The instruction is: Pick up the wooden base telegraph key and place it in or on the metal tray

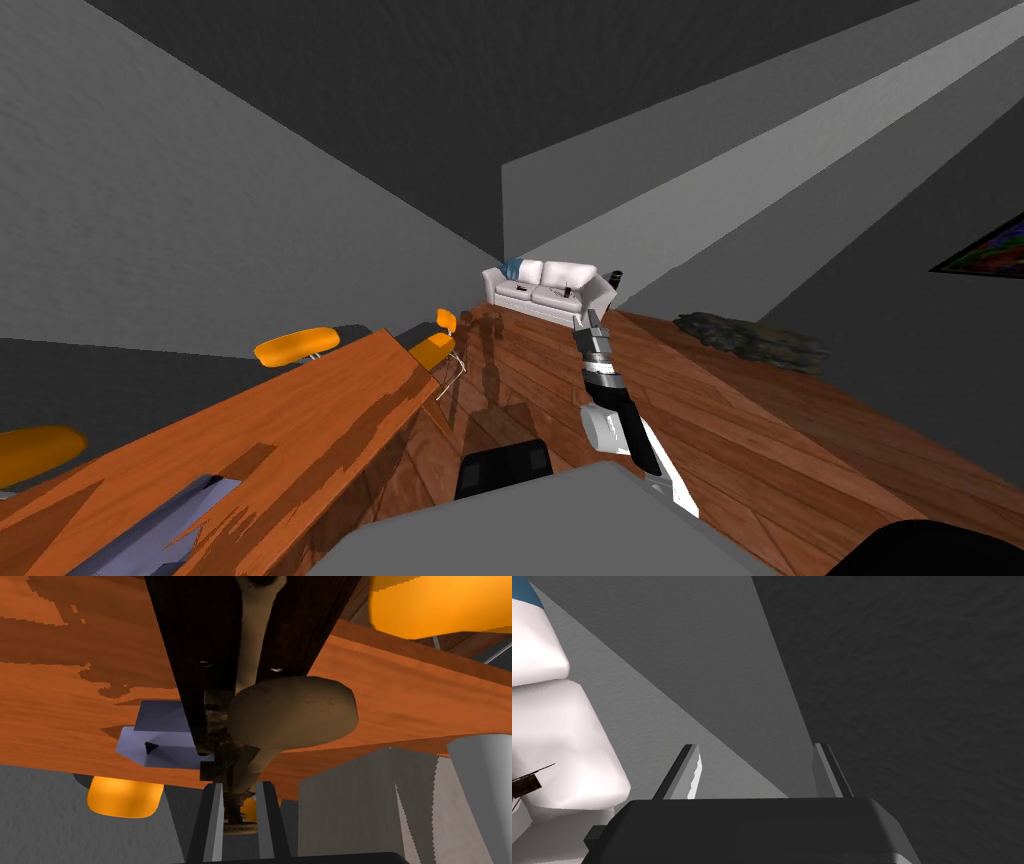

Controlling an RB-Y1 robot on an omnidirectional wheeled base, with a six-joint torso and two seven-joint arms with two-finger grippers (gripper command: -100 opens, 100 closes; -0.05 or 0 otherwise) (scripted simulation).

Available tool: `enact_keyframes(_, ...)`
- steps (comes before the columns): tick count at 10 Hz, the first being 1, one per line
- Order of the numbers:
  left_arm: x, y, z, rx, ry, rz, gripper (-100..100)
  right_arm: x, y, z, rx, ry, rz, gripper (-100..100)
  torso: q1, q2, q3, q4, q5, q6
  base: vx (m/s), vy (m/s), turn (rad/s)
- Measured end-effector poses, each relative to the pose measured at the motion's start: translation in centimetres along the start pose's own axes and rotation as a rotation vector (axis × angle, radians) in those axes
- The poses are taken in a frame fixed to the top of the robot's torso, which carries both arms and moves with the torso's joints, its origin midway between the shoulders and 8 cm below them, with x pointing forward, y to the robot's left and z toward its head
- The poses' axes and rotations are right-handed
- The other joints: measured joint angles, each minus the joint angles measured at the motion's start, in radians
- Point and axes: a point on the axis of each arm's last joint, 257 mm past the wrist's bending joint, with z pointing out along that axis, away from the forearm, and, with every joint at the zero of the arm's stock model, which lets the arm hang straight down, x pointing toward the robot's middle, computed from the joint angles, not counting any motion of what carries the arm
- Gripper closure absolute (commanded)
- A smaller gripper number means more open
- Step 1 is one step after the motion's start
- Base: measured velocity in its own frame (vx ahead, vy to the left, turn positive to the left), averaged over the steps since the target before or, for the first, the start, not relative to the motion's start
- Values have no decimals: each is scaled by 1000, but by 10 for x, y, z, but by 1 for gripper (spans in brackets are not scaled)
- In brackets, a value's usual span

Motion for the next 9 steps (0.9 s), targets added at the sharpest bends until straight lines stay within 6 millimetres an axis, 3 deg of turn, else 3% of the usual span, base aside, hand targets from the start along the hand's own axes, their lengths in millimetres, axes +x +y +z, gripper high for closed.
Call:
enact_keyframes(3,-27,-17,7,29,-40,-24,100,0,0,0,0,0,0,0,2,-8,-5,-1,-2,3,17,294,-164)
enact_keyframes(5,-57,-47,13,84,-89,-30,100,0,0,0,0,0,0,0,-1,-12,-7,-2,-2,4,53,237,-157)
enact_keyframes(7,-83,-78,18,143,-131,-26,100,0,0,0,0,0,0,0,-8,-16,-9,-3,-4,3,73,134,-61)
enact_keyframes(8,-86,-83,18,151,-137,-25,-100,0,0,0,0,0,0,0,-15,-13,-8,-3,-4,0,11,20,-8)
enact_keyframes(9,-87,-83,18,152,-137,-26,-100,0,0,0,0,0,0,0,-20,-10,-6,-2,-5,0,5,8,-1)
